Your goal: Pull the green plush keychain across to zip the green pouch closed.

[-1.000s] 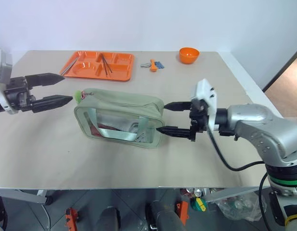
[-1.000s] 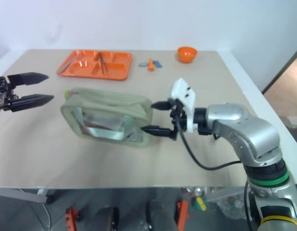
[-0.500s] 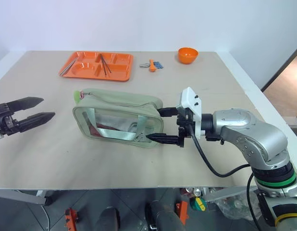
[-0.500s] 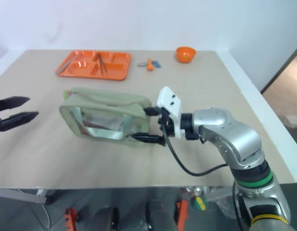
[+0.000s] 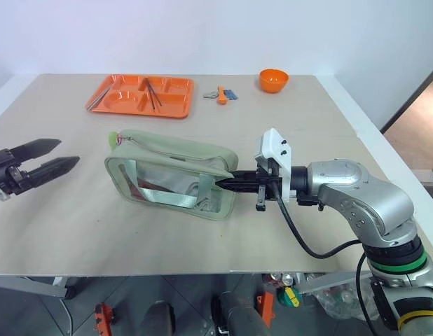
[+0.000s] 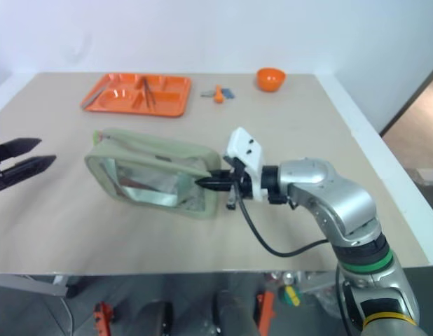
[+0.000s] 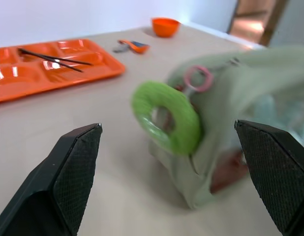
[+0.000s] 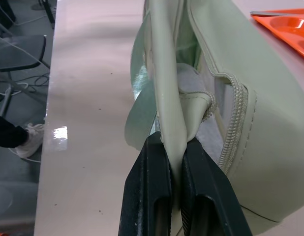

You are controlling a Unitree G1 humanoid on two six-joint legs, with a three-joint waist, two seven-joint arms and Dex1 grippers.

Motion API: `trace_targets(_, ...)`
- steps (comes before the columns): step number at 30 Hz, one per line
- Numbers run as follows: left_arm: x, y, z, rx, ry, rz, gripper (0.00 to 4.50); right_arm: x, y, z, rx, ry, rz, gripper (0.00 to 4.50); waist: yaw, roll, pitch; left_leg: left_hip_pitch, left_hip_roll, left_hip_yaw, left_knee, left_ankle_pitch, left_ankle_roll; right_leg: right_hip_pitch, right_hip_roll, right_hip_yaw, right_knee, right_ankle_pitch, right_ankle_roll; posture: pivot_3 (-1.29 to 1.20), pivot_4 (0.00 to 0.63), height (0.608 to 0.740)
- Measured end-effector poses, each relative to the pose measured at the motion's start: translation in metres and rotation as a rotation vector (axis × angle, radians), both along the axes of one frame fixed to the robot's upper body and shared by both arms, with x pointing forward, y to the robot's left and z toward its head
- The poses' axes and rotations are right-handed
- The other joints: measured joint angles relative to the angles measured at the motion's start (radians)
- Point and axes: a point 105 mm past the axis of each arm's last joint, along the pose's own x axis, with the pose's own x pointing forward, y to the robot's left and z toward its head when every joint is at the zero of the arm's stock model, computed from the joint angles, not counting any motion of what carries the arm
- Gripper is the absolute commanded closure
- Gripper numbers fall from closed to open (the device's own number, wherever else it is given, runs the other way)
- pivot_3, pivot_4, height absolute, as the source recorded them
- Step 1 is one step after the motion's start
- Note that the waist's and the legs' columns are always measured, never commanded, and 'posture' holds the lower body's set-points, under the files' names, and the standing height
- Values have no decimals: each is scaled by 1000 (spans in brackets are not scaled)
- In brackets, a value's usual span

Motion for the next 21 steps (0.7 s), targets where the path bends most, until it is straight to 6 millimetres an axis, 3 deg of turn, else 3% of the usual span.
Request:
trace_targets(3,19,9,-22,-9,96,104,0,-2,1,0,7,10,17,4477,0,0,0,0,0,0,0,0,0,0,0,0,0,0,0,0,150,740)
trace_targets(8,41,-11,-55,2,229,109,0,-4,1,0,6,8,28,4477,-1,-1,0,-1,-1,1,0,0,0,0,-1,1,0,0,1,0,150,740)
trace_targets(14,51,-35,-41,-93,208,37,0,-4,1,0,2,8,23,4477,-1,-1,0,-1,-1,0,0,0,0,0,0,0,0,0,1,0,150,740)
trace_targets(21,50,-35,-38,-143,222,27,0,-7,0,-2,-10,4,20,4477,0,-1,0,-1,-1,0,0,0,0,0,-1,0,0,0,1,0,150,740)
